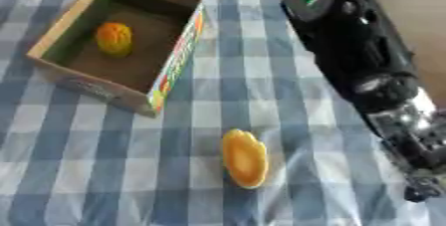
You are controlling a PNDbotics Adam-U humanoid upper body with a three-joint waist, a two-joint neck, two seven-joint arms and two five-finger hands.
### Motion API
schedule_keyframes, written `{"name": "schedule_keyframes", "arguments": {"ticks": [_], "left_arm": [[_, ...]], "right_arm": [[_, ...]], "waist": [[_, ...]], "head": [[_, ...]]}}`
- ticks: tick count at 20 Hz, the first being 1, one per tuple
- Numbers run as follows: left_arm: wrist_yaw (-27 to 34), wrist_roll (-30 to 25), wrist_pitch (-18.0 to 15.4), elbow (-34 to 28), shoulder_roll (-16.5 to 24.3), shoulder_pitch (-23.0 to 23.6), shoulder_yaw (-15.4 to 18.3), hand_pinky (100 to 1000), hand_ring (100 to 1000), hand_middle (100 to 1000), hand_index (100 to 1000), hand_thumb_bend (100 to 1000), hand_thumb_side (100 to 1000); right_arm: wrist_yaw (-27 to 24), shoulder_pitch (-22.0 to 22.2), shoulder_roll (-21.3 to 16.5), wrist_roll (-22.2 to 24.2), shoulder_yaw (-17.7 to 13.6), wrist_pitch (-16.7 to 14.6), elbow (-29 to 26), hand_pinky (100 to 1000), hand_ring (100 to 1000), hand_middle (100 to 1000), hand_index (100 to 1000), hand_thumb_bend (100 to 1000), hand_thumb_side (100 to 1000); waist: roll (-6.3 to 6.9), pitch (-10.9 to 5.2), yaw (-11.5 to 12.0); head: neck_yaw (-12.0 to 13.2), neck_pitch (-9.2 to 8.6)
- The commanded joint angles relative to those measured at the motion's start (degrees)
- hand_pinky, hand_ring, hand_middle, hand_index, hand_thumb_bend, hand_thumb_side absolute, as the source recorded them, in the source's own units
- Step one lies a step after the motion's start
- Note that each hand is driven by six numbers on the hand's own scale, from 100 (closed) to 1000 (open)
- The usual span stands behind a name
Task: Pick up objects on the table and place them in the box.
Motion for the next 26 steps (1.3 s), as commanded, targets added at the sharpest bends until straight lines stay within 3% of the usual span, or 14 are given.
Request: {"name": "schedule_keyframes", "arguments": {"ticks": [1, 6, 12, 16, 26], "left_arm": [[-0.4, 0.4, 0.1, -1.0, 1.2, -0.1, 0.7, 775, 742, 670, 812, 251, 470], [-0.6, 0.6, 0.4, -1.0, 1.3, 0.6, 0.9, 774, 742, 670, 812, 248, 474], [-0.9, 0.7, 0.5, -1.0, 1.5, 1.2, 1.0, 775, 742, 670, 812, 246, 475], [-1.0, 0.7, 0.6, -1.0, 1.5, 1.4, 1.0, 774, 742, 670, 812, 245, 478], [-0.6, 0.4, 0.6, -1.0, 1.4, 1.3, 0.6, 775, 743, 670, 811, 243, 481]], "right_arm": [[-4.6, 4.5, -7.9, 0.5, -1.2, 2.7, -10.5, 869, 953, 803, 914, 257, 298], [-7.5, 18.6, -15.8, -0.7, -4.6, 4.3, -19.5, 870, 962, 803, 914, 205, 369], [-6.8, 28.1, -22.3, -3.1, -5.9, -1.7, -20.1, 879, 969, 812, 925, 240, 379], [-6.7, 30.9, -24.7, -3.1, -4.4, -4.4, -20.1, 879, 975, 813, 922, 222, 394], [-6.5, 32.8, -23.2, 1.8, 0.0, -5.9, -20.1, 883, 990, 819, 920, 199, 369]], "waist": [[0.31, -1.42, -0.3], [0.59, -1.47, -1.2], [0.66, -1.69, -1.8], [0.40, -1.90, -2.0], [0.30, -1.91, -1.6]], "head": [[0.9, 0.27], [2.3, 0.85], [3.4, 1.31], [3.6, 1.60], [3.2, 1.67]]}}
